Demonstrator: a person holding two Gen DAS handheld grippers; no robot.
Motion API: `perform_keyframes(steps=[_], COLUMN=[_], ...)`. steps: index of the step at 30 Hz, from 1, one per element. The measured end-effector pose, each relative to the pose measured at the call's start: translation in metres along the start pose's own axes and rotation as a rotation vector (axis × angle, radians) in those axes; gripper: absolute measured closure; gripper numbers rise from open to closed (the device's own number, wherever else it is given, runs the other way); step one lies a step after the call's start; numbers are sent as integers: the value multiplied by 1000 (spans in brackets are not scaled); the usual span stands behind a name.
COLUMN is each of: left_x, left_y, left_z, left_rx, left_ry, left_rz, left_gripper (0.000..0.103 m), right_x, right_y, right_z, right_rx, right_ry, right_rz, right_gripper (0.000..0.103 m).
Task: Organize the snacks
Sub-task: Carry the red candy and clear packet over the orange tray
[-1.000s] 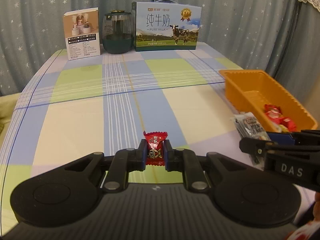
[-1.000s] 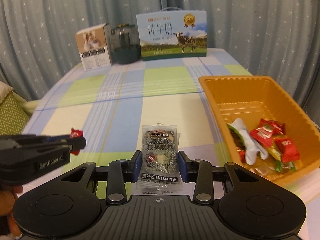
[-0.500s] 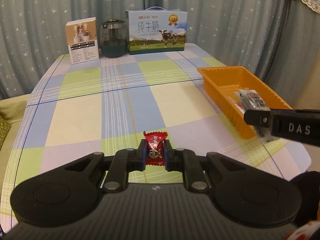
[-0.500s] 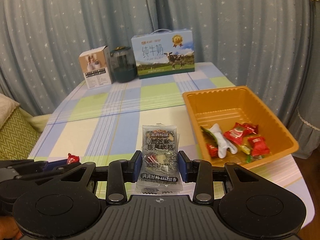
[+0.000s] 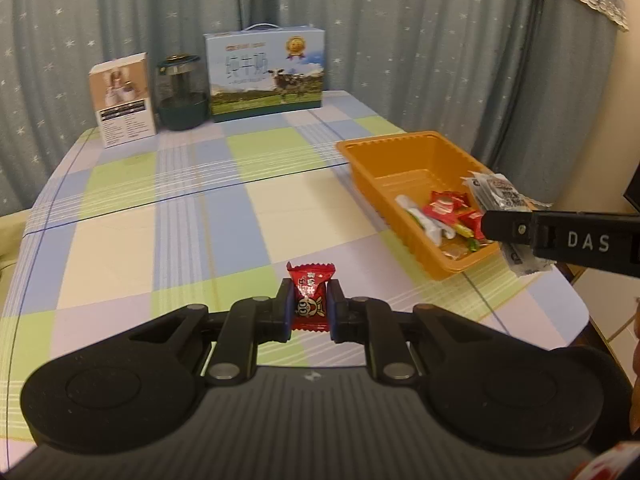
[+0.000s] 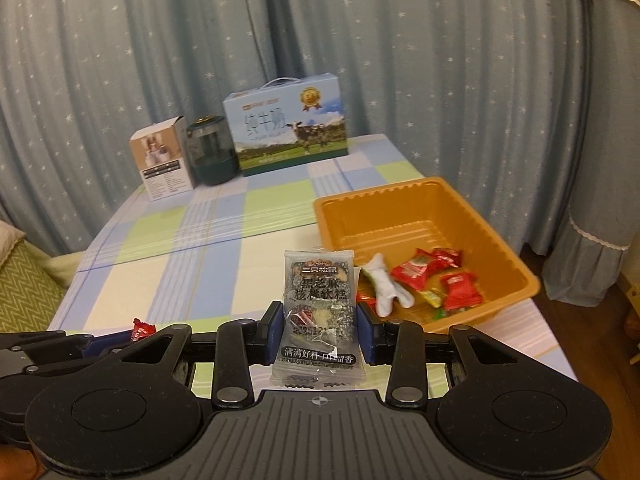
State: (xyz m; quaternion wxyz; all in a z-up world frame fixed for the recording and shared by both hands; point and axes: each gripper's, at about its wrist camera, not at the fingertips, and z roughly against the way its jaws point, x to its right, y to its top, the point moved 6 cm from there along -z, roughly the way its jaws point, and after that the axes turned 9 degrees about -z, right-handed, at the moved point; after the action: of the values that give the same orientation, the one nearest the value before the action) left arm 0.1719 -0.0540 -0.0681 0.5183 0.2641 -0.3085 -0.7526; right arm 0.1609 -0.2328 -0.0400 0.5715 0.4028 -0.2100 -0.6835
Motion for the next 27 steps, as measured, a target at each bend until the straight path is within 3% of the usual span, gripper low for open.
perform_keyframes(steps=[27], left_x=[78], left_y=[47], left_z=[-29], left_rx=[31], left_ry=[-136], left_rz=[-99], left_gripper=[88], right_x=[90], right_y=[22], right_z=[12], right_rx=[34], right_ry=[-119], right_rz=[-110], right_gripper=[65])
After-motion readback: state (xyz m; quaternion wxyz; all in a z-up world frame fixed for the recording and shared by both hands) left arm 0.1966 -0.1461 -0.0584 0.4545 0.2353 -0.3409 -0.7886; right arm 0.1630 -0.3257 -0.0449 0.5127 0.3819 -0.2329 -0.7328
